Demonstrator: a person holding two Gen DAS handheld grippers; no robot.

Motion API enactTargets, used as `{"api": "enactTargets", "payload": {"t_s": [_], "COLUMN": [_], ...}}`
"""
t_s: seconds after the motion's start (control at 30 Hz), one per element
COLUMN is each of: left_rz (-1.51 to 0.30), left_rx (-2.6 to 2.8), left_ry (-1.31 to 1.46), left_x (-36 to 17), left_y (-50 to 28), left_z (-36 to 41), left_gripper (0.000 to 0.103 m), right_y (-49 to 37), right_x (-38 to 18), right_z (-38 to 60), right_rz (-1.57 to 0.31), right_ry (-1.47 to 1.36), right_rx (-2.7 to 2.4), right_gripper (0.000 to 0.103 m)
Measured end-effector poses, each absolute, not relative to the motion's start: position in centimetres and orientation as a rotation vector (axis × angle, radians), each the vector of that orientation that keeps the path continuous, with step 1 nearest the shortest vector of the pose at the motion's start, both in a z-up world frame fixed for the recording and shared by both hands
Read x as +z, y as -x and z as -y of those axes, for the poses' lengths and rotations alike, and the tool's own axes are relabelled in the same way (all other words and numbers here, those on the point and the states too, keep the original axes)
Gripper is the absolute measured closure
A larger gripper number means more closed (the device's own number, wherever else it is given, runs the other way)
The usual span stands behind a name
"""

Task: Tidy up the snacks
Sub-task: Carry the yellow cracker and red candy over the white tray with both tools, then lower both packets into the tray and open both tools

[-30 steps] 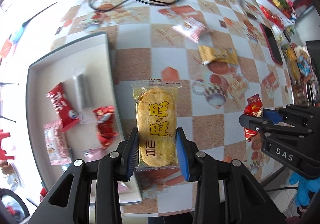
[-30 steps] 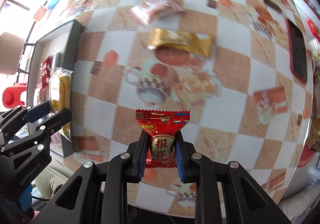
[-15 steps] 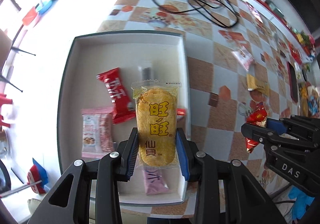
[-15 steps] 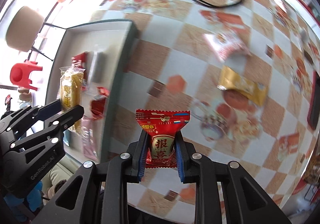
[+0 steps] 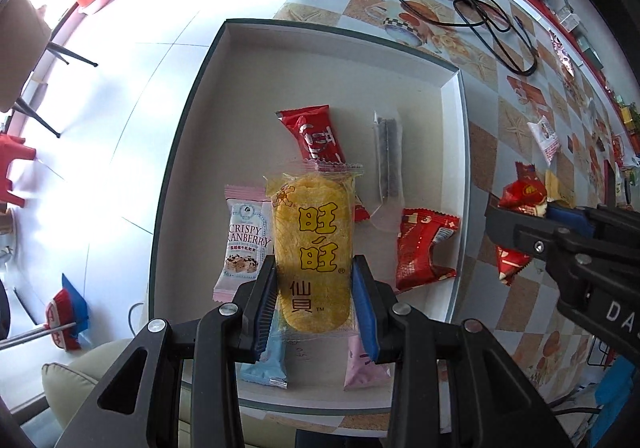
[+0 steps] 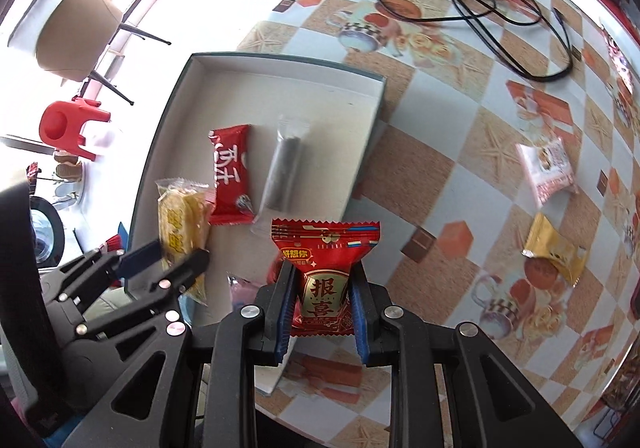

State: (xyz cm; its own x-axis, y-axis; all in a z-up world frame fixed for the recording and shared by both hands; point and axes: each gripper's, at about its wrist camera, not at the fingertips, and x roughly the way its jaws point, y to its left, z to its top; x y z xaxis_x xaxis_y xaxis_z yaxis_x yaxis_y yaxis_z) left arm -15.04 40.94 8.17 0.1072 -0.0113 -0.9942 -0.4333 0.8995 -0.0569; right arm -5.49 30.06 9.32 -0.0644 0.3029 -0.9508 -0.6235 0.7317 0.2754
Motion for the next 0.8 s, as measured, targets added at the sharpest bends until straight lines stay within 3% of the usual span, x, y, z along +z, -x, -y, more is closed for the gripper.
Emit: {"api": "enactTargets", "payload": {"t_s": [0.8], "left_rz": [-1.487], "left_rx": [0.360], "left_ry": [0.389], "left_x": [6.0], "left_y": [13.7], "left_z": [-43.0], "left_gripper": [0.063], "right_y": [3.9], "right_x": [7.5], "right_z": [-34.3], "right_rz": [-1.513], "right_ry": [0.288], "right_rx": [0.782], "right_gripper": [0.076]}}
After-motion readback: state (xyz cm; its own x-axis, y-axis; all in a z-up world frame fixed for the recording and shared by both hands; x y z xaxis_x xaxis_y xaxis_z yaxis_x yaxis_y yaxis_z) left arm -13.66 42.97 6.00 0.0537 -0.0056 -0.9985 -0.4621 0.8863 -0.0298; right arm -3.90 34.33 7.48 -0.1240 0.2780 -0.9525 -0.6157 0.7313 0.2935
